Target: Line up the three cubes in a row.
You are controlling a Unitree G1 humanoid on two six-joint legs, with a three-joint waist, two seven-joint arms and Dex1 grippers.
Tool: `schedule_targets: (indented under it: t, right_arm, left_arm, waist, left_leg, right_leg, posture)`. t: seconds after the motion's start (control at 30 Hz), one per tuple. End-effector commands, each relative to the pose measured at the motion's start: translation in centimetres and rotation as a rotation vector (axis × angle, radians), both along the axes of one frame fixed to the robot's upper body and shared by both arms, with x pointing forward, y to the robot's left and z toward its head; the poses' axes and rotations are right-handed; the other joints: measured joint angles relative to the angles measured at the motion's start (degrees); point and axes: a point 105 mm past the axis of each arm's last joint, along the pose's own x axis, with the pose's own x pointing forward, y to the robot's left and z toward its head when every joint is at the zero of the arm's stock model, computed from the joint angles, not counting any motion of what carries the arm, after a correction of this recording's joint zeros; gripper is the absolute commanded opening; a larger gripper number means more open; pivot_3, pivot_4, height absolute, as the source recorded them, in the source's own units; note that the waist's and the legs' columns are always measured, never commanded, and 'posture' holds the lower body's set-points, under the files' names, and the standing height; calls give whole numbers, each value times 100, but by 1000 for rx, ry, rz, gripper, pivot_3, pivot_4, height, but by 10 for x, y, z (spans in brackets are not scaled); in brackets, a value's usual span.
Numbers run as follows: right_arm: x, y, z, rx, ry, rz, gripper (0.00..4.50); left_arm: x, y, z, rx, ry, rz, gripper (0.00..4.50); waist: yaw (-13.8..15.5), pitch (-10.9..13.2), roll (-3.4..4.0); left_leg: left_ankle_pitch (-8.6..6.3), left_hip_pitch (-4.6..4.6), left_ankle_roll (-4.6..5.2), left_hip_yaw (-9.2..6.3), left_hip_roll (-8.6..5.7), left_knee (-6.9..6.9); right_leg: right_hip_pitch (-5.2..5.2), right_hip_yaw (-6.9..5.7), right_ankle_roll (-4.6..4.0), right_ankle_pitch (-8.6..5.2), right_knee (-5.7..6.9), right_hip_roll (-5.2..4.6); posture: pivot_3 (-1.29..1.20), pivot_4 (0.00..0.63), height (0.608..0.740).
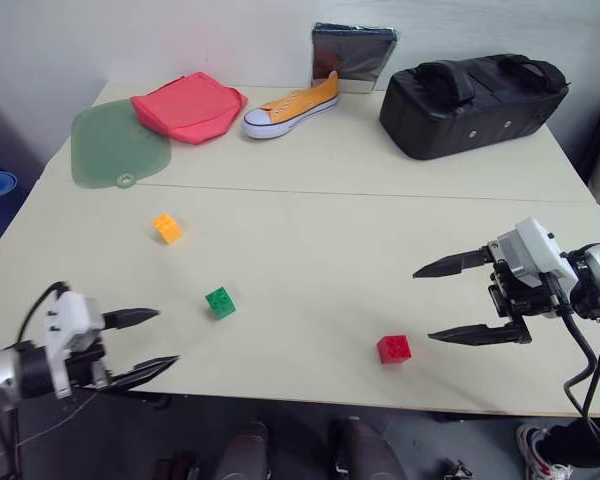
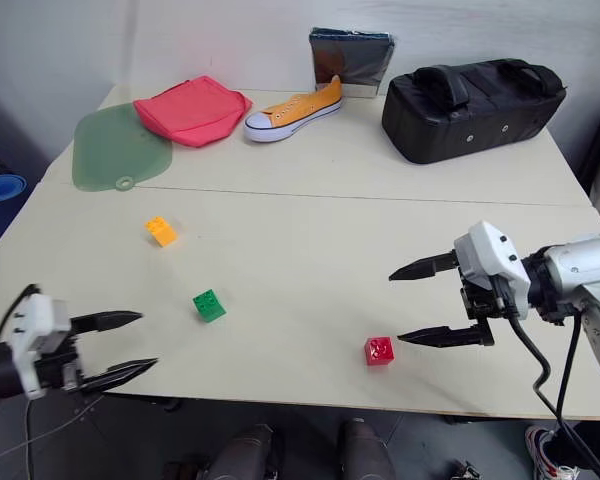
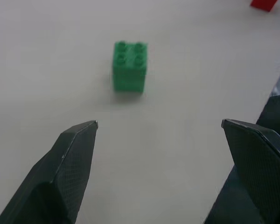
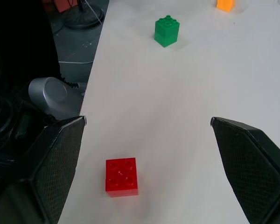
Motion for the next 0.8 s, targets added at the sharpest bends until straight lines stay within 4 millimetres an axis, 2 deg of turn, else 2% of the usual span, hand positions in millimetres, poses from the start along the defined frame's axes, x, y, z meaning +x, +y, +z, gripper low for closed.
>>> schedule_targets:
  t: [0.03, 0.13, 0.27, 0.33, 0.47, 0.53, 0.67, 0.8]
  right_arm:
    - [0, 3, 5, 2, -25, 19, 4407]
    - [-1, 6, 3, 5, -29, 24, 4407]
    - [-2, 11, 3, 15, -31, 23, 4407]
    - [-3, 12, 2, 17, -33, 20, 4407]
    - [-6, 17, -1, 22, -39, 2, 4407]
    - [-8, 19, -2, 27, -39, 0, 4407]
    - [-11, 23, -2, 34, -38, 8, 4407]
    - [-8, 29, 2, 62, -66, 7, 4407]
  left_arm:
    - [-8, 14, 10, 18, -24, 39, 4500]
    - [-1, 11, 13, 20, -36, 18, 4500]
    - [23, -8, 16, 18, -51, -40, 4500]
    - [35, -20, 15, 35, -37, -84, 4500]
    - [62, -56, 21, 7, 0, -182, 4500]
    - [66, -65, 16, 46, 19, -207, 4500]
    - [88, -71, 3, 136, 10, -148, 4500]
    - [97, -84, -8, 153, 30, -161, 4500]
  waist:
    - [23, 0, 0]
    - [30, 0, 0]
    - [8, 0, 1]
    - [0, 0, 1]
    - [4, 0, 1]
    - [-24, 0, 1]
    - [-56, 0, 1]
    - [-51, 0, 0]
  left_leg:
    - [-2, 0, 1, 0, 0, -1]
    - [-11, -1, 3, -3, -1, -1]
    - [-12, -1, 2, -4, -2, -2]
    - [-12, -1, 0, -4, -2, -5]
    - [-10, -3, -3, -3, -3, -10]
    - [-9, -5, -4, -2, -3, -10]
    - [-1, -4, -18, 4, -3, -10]
    - [-3, -4, -8, 4, -3, -2]
  right_leg:
    - [1, -1, -1, -1, -1, -1]
    - [2, -5, -4, -2, -6, -6]
    - [2, -5, -3, -2, -4, -8]
    - [1, -5, -3, -1, -4, -7]
    - [-2, -6, 0, 0, -2, -4]
    - [-3, -6, 2, 1, -2, -3]
    - [-6, -2, 3, 1, 0, 2]
    - [-5, -1, 4, 2, 11, 3]
  posture:
    - [0, 150, 740]
    - [0, 150, 740]
    - [0, 150, 740]
    - [0, 150, 740]
    - [0, 150, 740]
    - [0, 150, 740]
    - [0, 150, 740]
    - [0, 150, 740]
